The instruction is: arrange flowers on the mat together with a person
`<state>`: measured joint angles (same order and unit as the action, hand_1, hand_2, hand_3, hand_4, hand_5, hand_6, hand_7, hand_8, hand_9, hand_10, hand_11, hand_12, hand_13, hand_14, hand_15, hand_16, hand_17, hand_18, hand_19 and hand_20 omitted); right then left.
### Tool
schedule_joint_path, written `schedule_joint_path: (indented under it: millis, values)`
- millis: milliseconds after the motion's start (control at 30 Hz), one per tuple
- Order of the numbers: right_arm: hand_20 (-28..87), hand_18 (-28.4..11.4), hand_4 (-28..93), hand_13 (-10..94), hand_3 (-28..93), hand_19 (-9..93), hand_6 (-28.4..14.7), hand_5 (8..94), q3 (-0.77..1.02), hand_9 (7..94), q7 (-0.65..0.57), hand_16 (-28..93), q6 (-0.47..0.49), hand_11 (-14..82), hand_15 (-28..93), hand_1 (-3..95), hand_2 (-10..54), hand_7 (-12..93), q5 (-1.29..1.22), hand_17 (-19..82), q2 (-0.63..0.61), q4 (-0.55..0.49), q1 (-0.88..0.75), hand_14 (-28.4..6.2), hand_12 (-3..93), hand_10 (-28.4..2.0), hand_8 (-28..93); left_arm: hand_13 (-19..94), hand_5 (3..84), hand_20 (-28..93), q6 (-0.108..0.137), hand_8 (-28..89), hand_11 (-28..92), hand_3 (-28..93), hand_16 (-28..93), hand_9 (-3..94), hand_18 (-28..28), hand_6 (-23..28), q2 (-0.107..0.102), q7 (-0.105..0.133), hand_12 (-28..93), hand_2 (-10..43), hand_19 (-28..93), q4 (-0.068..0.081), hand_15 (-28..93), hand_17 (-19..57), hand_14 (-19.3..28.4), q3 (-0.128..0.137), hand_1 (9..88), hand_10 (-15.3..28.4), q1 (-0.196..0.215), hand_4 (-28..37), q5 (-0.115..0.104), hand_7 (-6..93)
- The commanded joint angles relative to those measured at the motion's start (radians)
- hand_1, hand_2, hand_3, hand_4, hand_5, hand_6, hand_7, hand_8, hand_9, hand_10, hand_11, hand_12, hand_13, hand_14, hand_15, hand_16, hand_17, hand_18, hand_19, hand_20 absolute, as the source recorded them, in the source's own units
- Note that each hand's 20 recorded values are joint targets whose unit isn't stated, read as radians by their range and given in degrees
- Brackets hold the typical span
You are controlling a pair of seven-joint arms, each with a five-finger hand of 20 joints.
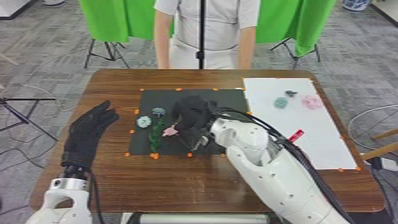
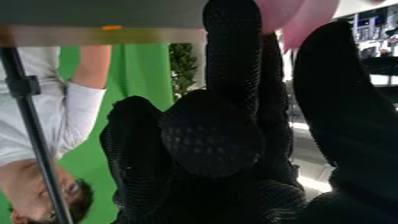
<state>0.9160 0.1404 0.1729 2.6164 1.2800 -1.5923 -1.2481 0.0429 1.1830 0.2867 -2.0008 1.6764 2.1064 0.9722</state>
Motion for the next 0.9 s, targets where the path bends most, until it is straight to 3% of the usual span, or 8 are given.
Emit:
schedule_joint_path:
  millis: [33, 300, 467, 567, 700, 800, 867, 900]
  values:
    - [49, -13.9, -28, 94, 70, 93, 6.0, 67.6, 0.035, 90.7, -0.004, 27, -0.025, 23.8, 60, 40.3, -9.5, 19, 0.005, 66, -0.009, -0.018, 0.023, 0.1, 20.9, -9.1, -14, 35, 46.3, 20, -0.009, -6, 15, 66, 7, 43.6, 13.9, 2.4, 0.008, -0.004, 15, -2.8, 6, 0.004, 12, 5.1, 16.8, 0.0, 23.9, 12.4, 0.007, -19.4, 0.0, 12.4]
    - [49, -13.8, -28, 94, 70, 93, 5.7, 67.7, 0.172, 90.7, -0.083, 27, -0.117, 24.0, 60, 39.9, -9.5, 19, -0.14, 66, -0.045, -0.195, -0.059, 0.1, 20.9, -9.2, -14, 35, 46.3, 20, -0.018, -6, 15, 66, 7, 43.7, 13.9, 2.3, 0.001, -0.011, 15, -3.0, 6, 0.003, 12, 5.1, 16.9, 0.001, 24.0, 12.4, 0.005, -19.3, 0.002, 12.4]
    - [49, -13.8, -27, 94, 70, 93, 4.8, 69.1, 0.323, 91.0, -0.136, 27, -0.206, 24.4, 60, 38.7, -9.5, 18, -0.333, 66, -0.08, -0.363, -0.231, 0.1, 21.1, -9.3, -14, 35, 46.3, 20, -0.017, -6, 15, 66, 7, 43.7, 14.0, 2.3, 0.001, -0.004, 15, -2.9, 6, -0.005, 12, 5.1, 16.8, 0.005, 24.1, 12.4, 0.011, -19.2, 0.005, 12.4]
    - [49, -13.8, -25, 94, 70, 93, 4.0, 70.1, 0.427, 91.1, -0.156, 27, -0.2, 24.6, 60, 38.2, -9.5, 17, -0.445, 66, -0.062, -0.462, -0.363, 0.0, 21.3, -9.7, -13, 35, 46.4, 20, -0.014, -6, 15, 66, 7, 43.7, 14.0, 2.3, 0.005, -0.002, 15, -2.8, 6, -0.011, 12, 5.2, 16.8, 0.009, 24.1, 12.4, 0.021, -19.3, 0.005, 12.5]
    - [50, -14.2, -22, 94, 69, 93, 3.5, 70.2, 0.517, 91.5, -0.145, 27, -0.283, 25.2, 59, 36.9, -9.5, 17, -0.603, 66, -0.049, -0.531, -0.511, -0.9, 21.6, -10.5, -12, 35, 46.5, 20, -0.015, -6, 15, 66, 7, 43.8, 13.5, 2.3, 0.011, 0.001, 15, -3.0, 5, -0.022, 12, 5.7, 16.9, 0.008, 24.0, 12.5, 0.035, -19.2, 0.007, 12.5]
    - [41, -15.1, -18, 94, 70, 93, 2.7, 71.1, 0.594, 90.7, -0.094, 31, -0.333, 25.1, 50, 31.5, -7.9, 17, -0.818, 61, 0.034, -0.554, -0.638, -2.9, 21.8, -11.8, -12, 36, 46.5, 19, -0.016, -6, 15, 66, 6, 43.8, 12.8, 2.4, 0.013, 0.01, 15, -2.8, 4, -0.033, 11, 6.2, 17.0, 0.005, 24.1, 12.6, 0.04, -19.3, 0.024, 12.4]
    - [34, -16.3, -16, 87, 69, 88, 1.9, 71.8, 0.658, 87.2, -0.04, 32, -0.289, 23.3, 41, 27.7, -3.4, 16, -1.007, 53, 0.117, -0.552, -0.708, -6.8, 21.2, -13.3, -11, 36, 46.6, 19, -0.008, -6, 15, 66, 6, 43.9, 12.3, 2.4, 0.022, 0.022, 15, -2.7, 4, -0.041, 11, 6.6, 17.0, 0.001, 24.1, 12.6, 0.045, -19.3, 0.035, 12.4]
    - [36, -17.8, -16, 80, 69, 82, 1.4, 71.2, 0.698, 84.1, -0.022, 30, -0.233, 21.5, 40, 26.4, -2.1, 16, -1.11, 46, 0.164, -0.552, -0.743, -10.0, 20.9, -14.4, -11, 36, 46.6, 19, -0.011, -6, 15, 66, 6, 43.9, 12.2, 2.4, 0.024, 0.022, 15, -2.7, 3, -0.043, 10, 6.7, 16.9, -0.002, 24.1, 12.6, 0.044, -19.3, 0.037, 12.4]
